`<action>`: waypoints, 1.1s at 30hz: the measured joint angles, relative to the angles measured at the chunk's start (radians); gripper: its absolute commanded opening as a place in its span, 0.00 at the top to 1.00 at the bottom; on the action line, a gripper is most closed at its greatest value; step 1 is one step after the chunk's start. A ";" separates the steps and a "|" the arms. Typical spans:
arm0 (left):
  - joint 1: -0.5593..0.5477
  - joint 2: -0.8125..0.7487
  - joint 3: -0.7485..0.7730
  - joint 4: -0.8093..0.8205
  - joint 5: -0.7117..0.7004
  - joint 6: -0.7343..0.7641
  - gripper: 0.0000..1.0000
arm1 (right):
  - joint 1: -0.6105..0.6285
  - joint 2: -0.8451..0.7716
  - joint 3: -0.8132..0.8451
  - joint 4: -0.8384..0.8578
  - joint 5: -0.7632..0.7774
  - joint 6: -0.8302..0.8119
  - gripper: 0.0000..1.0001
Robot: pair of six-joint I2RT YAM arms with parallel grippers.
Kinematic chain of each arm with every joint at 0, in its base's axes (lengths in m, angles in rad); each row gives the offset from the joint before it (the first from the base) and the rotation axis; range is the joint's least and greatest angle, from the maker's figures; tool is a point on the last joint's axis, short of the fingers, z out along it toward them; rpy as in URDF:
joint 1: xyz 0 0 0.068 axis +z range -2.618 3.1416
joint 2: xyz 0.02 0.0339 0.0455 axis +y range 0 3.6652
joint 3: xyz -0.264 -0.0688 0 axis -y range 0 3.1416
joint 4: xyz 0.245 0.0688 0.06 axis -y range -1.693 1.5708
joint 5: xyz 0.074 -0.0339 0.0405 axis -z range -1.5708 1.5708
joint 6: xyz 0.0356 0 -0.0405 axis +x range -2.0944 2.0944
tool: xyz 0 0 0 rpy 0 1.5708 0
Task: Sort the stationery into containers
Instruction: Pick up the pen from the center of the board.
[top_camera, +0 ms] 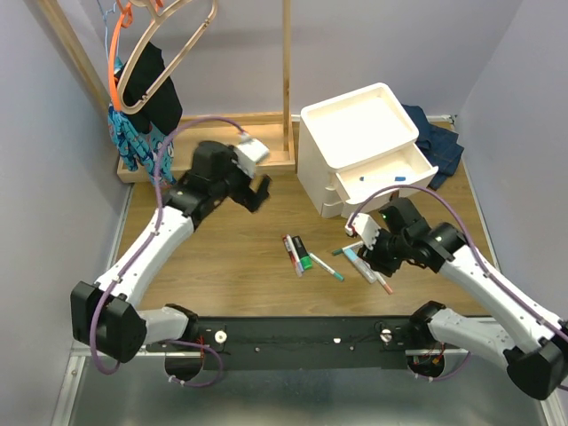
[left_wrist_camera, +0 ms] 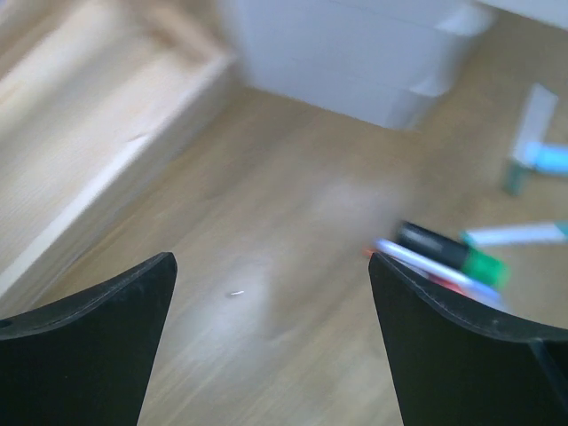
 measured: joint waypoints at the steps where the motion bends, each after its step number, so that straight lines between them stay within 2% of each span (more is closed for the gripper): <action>1: -0.081 -0.004 -0.001 -0.037 0.064 0.104 0.01 | 0.000 -0.035 0.008 -0.021 -0.005 -0.001 0.47; 4: -0.277 -0.007 -0.001 -0.131 0.191 0.300 0.04 | 0.000 -0.137 0.020 -0.056 -0.016 -0.003 0.46; 7: -0.421 0.002 0.003 -0.249 0.279 0.513 0.09 | 0.000 -0.298 0.085 -0.097 -0.024 -0.003 0.47; 11: -0.541 0.109 0.051 -0.382 0.309 0.756 0.12 | -0.017 -0.386 0.188 -0.109 0.002 0.006 0.47; 17: -0.640 0.383 0.299 -0.531 0.315 0.995 0.18 | -0.092 -0.399 0.247 -0.107 0.143 0.029 0.45; 23: -0.719 0.603 0.629 -0.644 0.291 1.086 0.22 | -0.212 -0.436 0.272 -0.071 0.270 0.078 0.43; 26: -0.783 0.692 0.754 -0.692 0.269 1.101 0.30 | -0.249 -0.454 0.306 -0.064 0.291 0.117 0.41; 30: -0.886 0.823 0.893 -0.753 0.261 1.108 0.34 | -0.302 -0.470 0.383 -0.054 0.335 0.174 0.33; 33: -0.929 0.878 0.906 -0.769 0.255 1.108 0.37 | -0.330 -0.476 0.433 -0.021 0.389 0.212 0.29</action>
